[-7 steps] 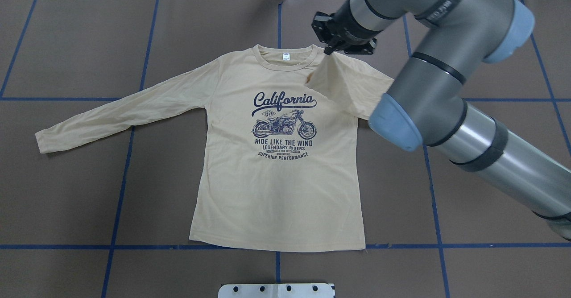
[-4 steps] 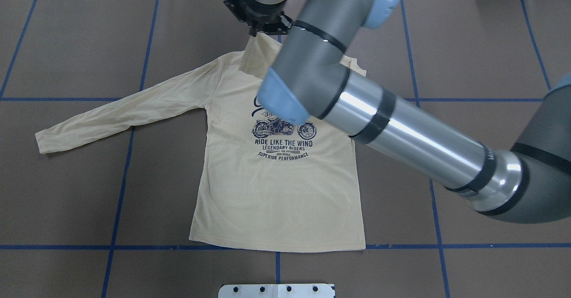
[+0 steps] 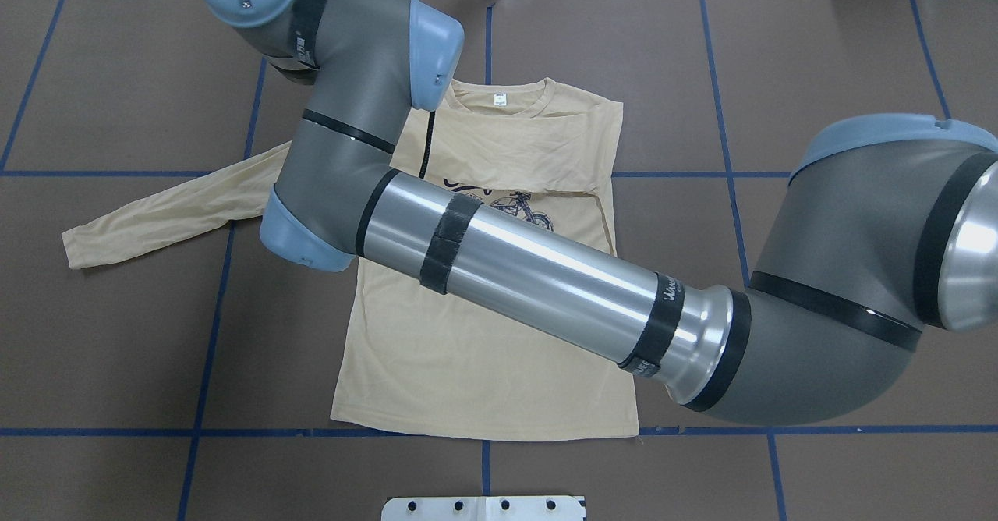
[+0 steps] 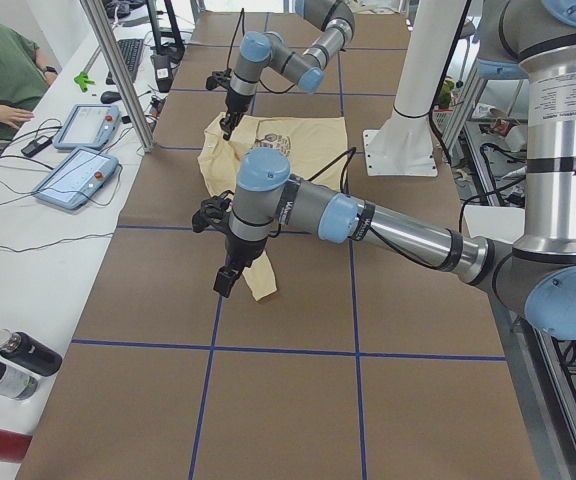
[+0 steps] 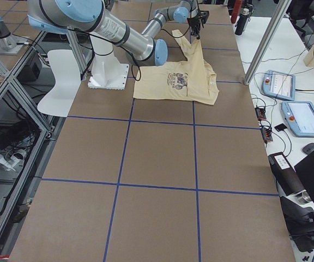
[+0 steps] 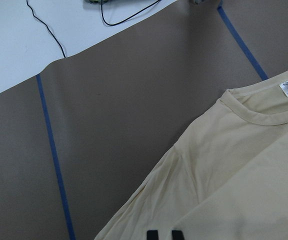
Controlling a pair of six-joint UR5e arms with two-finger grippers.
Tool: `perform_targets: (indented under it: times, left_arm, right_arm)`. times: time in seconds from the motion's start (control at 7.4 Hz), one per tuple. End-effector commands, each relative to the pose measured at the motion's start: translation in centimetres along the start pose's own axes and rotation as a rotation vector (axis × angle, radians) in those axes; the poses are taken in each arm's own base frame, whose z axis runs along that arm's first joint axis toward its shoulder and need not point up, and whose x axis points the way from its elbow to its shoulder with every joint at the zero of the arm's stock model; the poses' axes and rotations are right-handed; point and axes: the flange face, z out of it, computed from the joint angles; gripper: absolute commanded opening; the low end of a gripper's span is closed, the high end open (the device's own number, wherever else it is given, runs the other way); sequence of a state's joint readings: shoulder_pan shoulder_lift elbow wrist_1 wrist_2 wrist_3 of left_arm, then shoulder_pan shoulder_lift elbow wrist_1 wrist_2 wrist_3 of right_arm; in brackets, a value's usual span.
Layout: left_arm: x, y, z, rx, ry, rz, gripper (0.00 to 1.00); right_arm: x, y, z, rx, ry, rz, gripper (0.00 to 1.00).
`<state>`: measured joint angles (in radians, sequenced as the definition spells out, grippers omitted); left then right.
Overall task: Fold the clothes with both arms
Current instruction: 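Carry the held sleeve across the shirt chest toward the other sleeve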
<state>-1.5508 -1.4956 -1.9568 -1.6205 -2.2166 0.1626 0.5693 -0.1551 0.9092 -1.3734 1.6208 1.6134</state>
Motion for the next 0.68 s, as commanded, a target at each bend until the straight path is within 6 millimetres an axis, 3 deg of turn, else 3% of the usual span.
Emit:
perform_targets:
  times: [0.0, 0.14, 0.41, 0.54]
  left_arm:
    - [0.0, 0.0, 0.0, -0.001, 0.0, -0.001, 1.0]
    - [0.0, 0.0, 0.0, -0.001, 0.0, -0.001, 1.0]
    - [1.1, -2.0, -0.7, 0.037, 0.045, 0.03, 1.0]
    - [2.0, -3.5, -0.8, 0.055, 0.112, 0.046, 1.0]
  right_arm:
    - [-2.0, -0.1, -1.3, 0.011, -0.023, 0.032, 1.0]
    - [-2.2, -0.8, -1.7, 0.016, -0.027, 0.039, 1.0]
    - [-1.4, -4.9, -2.5, -0.047, -0.012, 0.06, 1.0]
    - [0.8, -7.3, -2.9, -0.103, 0.026, 0.064, 1.0]
